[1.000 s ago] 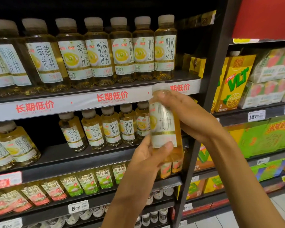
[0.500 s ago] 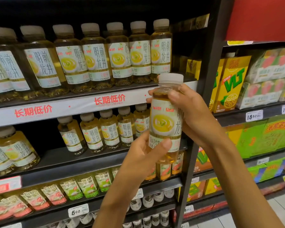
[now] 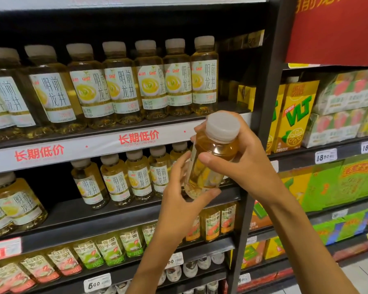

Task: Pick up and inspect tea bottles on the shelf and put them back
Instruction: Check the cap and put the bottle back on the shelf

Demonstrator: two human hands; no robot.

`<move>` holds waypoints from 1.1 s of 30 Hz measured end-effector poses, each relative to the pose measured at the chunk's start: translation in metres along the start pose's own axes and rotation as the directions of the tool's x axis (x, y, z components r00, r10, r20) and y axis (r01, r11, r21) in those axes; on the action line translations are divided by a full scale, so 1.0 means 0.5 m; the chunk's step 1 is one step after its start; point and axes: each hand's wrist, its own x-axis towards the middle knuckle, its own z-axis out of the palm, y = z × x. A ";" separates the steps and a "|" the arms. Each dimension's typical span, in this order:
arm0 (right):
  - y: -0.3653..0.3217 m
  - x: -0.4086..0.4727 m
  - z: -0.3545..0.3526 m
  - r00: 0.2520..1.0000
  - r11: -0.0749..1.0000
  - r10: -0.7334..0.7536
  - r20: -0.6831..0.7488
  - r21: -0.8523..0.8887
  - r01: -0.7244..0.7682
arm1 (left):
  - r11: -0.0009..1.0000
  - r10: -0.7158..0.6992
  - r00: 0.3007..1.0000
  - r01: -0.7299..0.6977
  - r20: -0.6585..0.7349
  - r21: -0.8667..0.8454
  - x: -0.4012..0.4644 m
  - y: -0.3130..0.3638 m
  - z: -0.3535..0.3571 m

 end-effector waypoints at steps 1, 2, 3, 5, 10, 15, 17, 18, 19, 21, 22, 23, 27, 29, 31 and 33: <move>-0.001 0.001 -0.001 1.000 1.000 -0.008 0.014 0.003 0.008 | 0.999 0.037 0.998 -0.036 -0.043 0.030 0.004 0.001 0.000; -0.001 0.004 -0.001 1.000 1.000 -0.014 0.027 0.004 0.014 | 0.996 0.074 0.994 -0.070 -0.076 0.051 0.008 0.000 0.001; -0.002 0.007 0.000 0.999 1.000 -0.016 0.032 0.006 0.016 | 0.994 0.102 0.989 -0.096 -0.106 0.055 0.012 0.001 0.004; -0.002 0.013 0.002 1.000 0.999 -0.011 0.012 0.032 0.010 | 0.990 0.139 0.975 -0.136 -0.171 0.032 0.020 0.007 0.010; -0.003 0.026 0.008 0.996 0.997 -0.046 -0.079 0.060 0.050 | 0.984 0.175 0.960 -0.180 -0.217 -0.006 0.049 0.022 0.023; -0.017 0.058 -0.004 0.961 0.993 -0.114 -0.252 -0.023 0.112 | 0.980 0.199 0.971 -0.194 -0.136 0.044 0.097 0.040 0.040; -0.026 0.076 -0.012 0.939 0.990 -0.139 -0.316 -0.064 0.125 | 0.981 0.190 0.976 -0.184 -0.104 0.066 0.123 0.052 0.047; -0.029 0.088 -0.017 0.928 0.988 -0.152 -0.341 -0.085 0.131 | 0.984 0.176 0.981 -0.172 -0.085 0.051 0.136 0.057 0.049; -0.033 0.100 -0.022 0.917 0.985 -0.167 -0.363 -0.106 0.138 | 0.985 0.172 0.983 -0.169 -0.071 0.039 0.149 0.061 0.052; -0.040 0.127 -0.034 0.897 0.978 -0.197 -0.396 -0.144 0.151 | 0.981 0.191 0.980 -0.188 -0.065 0.050 0.176 0.071 0.055; -0.042 0.140 -0.041 0.891 0.974 -0.210 -0.403 -0.166 0.155 | 0.977 0.208 0.976 -0.204 -0.067 0.057 0.188 0.076 0.056; -0.044 0.152 -0.047 0.889 0.969 -0.221 -0.401 -0.194 0.154 | 0.975 0.218 0.973 -0.214 -0.072 0.055 0.200 0.081 0.059; -0.042 0.183 -0.066 0.896 0.950 -0.244 -0.371 -0.275 0.145 | 0.966 0.244 0.962 -0.231 -0.124 0.115 0.232 0.090 0.079; -0.040 0.192 -0.072 0.893 0.944 -0.249 -0.374 -0.299 0.138 | 0.960 0.262 0.951 -0.239 -0.166 0.146 0.243 0.091 0.092; -0.037 0.201 -0.077 0.891 0.938 -0.256 -0.375 -0.319 0.136 | 0.958 0.254 0.951 -0.221 -0.178 0.184 0.250 0.093 0.106; -0.034 0.211 -0.081 0.892 0.930 -0.253 -0.374 -0.347 0.119 | 0.954 0.245 0.953 -0.204 -0.178 0.219 0.257 0.096 0.121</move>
